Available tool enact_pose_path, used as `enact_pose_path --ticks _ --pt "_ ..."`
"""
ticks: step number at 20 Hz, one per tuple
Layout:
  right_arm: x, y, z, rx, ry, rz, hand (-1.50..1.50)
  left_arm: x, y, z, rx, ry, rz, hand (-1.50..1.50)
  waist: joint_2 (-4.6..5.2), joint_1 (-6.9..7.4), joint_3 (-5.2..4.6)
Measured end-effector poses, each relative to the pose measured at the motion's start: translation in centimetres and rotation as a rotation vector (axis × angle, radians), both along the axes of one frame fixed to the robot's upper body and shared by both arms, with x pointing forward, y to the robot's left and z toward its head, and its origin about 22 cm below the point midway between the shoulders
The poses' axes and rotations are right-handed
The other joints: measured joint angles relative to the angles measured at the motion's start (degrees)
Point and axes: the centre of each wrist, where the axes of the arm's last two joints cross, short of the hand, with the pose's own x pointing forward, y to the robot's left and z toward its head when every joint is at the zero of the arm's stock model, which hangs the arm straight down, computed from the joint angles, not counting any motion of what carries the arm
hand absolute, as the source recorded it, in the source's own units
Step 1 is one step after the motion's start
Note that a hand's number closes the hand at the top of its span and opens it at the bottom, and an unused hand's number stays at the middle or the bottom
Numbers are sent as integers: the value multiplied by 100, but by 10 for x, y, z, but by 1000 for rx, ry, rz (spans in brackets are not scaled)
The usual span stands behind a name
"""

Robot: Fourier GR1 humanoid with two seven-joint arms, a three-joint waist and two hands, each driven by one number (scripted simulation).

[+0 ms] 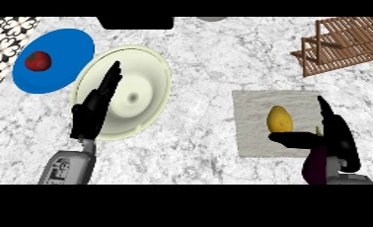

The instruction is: Pick the lemon from the placemat and place it in the tiered shelf

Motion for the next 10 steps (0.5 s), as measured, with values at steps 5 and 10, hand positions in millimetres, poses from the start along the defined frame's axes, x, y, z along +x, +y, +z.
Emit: enact_pose_path --ticks 5,10 --pt "4 5 -2 8 6 14 -150 4 -4 0 0 -6 -3 0 0 -4 -1" --pt "9 6 -14 20 23 27 -150 -3 -5 -3 -1 -1 -8 0 -1 -1 -1"
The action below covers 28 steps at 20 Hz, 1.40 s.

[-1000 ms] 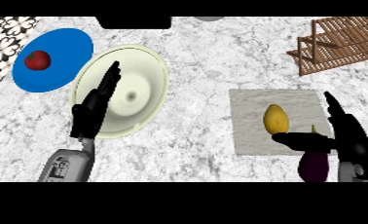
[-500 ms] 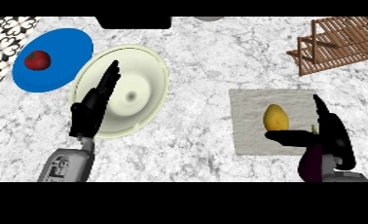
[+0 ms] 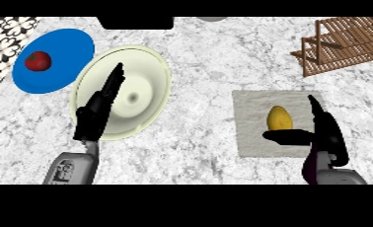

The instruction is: Pick the lemon from the placemat and place it in the tiered shelf

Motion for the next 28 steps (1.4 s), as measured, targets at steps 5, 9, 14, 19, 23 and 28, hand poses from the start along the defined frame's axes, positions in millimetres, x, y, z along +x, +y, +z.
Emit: enact_pose_path --ticks 5,9,14,19,23,28 --pt "2 4 -8 -11 26 57 150 1 0 -2 1 -2 6 0 0 0 0" --pt "-2 6 -7 -68 20 90 150 -1 4 2 4 -2 6 0 -4 -2 -3" --pt "-8 0 -8 -139 -9 175 150 0 11 3 4 -1 5 0 -4 -2 -1" --pt "-17 -12 2 -335 -51 609 150 -1 6 -1 4 7 5 0 -13 18 4" --pt "-28 -43 13 -400 -119 838 150 -1 13 1 5 2 7 0 -14 -25 7" --pt "-37 -73 36 -296 -304 883 150 -1 9 0 4 4 18 0 -14 -86 5"
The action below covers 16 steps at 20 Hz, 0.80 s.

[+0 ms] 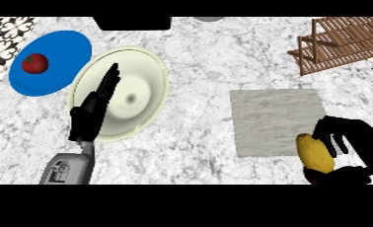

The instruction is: Pick the lemon from the placemat and place it in the tiered shelf

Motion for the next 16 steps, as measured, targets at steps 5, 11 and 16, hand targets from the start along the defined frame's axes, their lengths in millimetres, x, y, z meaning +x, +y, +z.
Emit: enact_pose_path --ticks 5,11,16 --pt "-13 -18 34 177 -136 -5 150 -4 1 -4 -1 6 4 0 -7 -23 -3" --pt "-28 -39 90 246 -266 -86 150 -2 1 -3 -1 -2 4 0 -5 -6 -8" --pt "-38 -58 133 205 -383 -183 150 -3 -4 -1 -5 2 -4 0 -2 23 -8"
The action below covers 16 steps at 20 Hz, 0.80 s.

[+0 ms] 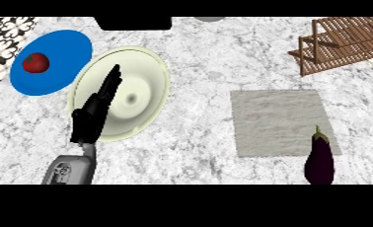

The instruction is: Pick the lemon from the placemat and place it in the tiered shelf

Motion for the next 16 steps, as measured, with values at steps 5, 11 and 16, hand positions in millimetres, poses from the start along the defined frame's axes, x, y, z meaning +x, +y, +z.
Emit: enact_pose_path --ticks 5,11,16 --pt "6 -8 42 11 -95 -108 150 2 7 1 5 -2 -3 0 11 53 0" --pt "23 -26 76 -7 -176 -214 150 0 -1 4 5 -9 -9 0 20 92 2" --pt "42 -33 103 -1 -201 -264 150 2 -3 10 0 -7 -15 0 22 107 2"
